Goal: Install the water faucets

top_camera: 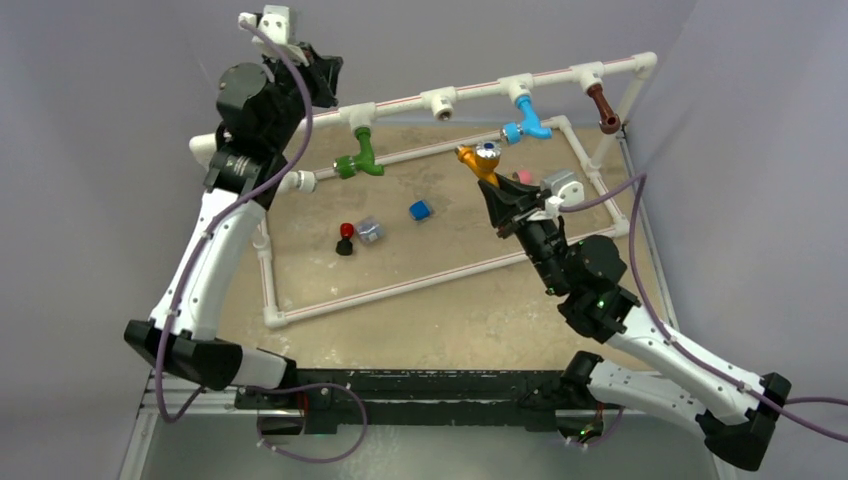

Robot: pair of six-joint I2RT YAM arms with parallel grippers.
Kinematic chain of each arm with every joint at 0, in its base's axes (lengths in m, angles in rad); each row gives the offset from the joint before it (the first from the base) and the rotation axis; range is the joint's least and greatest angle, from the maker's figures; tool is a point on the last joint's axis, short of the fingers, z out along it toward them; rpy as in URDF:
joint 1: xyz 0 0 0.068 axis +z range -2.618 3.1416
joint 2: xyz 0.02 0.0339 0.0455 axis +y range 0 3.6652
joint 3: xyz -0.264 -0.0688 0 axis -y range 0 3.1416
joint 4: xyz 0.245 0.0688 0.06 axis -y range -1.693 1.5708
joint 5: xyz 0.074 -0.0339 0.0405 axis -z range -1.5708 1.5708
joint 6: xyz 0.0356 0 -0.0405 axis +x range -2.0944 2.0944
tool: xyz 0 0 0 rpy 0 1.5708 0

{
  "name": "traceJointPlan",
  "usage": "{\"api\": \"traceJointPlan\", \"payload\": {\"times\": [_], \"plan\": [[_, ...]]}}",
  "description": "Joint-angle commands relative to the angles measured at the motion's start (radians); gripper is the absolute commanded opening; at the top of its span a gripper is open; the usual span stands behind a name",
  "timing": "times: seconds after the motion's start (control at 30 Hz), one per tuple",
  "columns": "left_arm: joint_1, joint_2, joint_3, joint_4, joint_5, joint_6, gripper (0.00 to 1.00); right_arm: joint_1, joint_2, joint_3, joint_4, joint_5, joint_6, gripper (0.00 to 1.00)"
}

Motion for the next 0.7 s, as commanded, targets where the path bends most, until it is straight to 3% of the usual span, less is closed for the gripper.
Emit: {"api": "traceJointPlan", "payload": {"times": [0.0, 0.17, 0.67], "plan": [[-0.002, 0.053, 0.006, 0.097, -0.207, 0.123, 0.0, 0.002, 0.019, 0.044, 0.119, -0.008, -0.074, 0.0], [-0.003, 0.109, -0.033, 0.159, -0.308, 0.153, 0.0, 0.002, 0.079, 0.03, 0.194, -0.009, -0.159, 0.0], [-0.005, 0.205, -0.12, 0.247, -0.438, 0.248, 0.0, 0.003, 0.219, 0.006, 0.393, -0.007, -0.441, 0.0]]}}
